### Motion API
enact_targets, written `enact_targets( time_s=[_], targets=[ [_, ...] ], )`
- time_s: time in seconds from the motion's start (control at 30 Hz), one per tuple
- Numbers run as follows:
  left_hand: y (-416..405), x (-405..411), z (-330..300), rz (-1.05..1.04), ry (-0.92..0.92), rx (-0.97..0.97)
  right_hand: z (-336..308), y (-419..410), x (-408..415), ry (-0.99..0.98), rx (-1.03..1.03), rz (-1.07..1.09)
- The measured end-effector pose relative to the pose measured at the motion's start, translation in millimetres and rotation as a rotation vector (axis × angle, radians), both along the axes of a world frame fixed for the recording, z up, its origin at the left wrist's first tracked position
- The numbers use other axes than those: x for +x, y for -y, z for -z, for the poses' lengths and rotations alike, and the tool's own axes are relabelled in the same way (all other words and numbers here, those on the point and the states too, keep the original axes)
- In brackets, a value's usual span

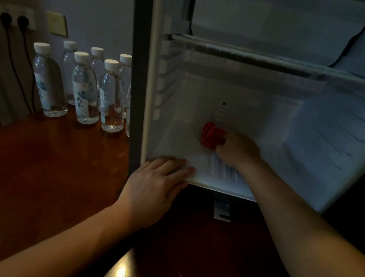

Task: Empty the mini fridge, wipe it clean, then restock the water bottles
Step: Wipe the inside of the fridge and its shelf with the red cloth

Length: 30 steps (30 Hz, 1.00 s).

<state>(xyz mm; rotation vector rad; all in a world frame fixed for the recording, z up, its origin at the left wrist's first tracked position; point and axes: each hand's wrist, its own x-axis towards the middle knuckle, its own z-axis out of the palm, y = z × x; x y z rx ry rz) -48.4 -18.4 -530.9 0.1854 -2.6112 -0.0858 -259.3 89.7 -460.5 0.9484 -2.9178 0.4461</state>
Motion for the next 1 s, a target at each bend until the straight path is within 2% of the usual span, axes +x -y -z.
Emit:
enact_targets(
  time_s=[0.33,0.73,1.0],
  targets=[
    [-2.0,1.4,-1.6,0.002,-0.012,0.004,9.5,-19.5,26.2,-0.01,-0.012,-0.071],
    [-6.3,0.7,-7.0,-0.041,-0.045,-0.127,9.9,-63.4,97.8,-0.174,0.004,-0.122],
    [-2.3,-4.3,-6.7,-0.018,-0.068,-0.185,6.2,-63.8,94.5,-0.112,-0.011,-0.104]
  ],
)
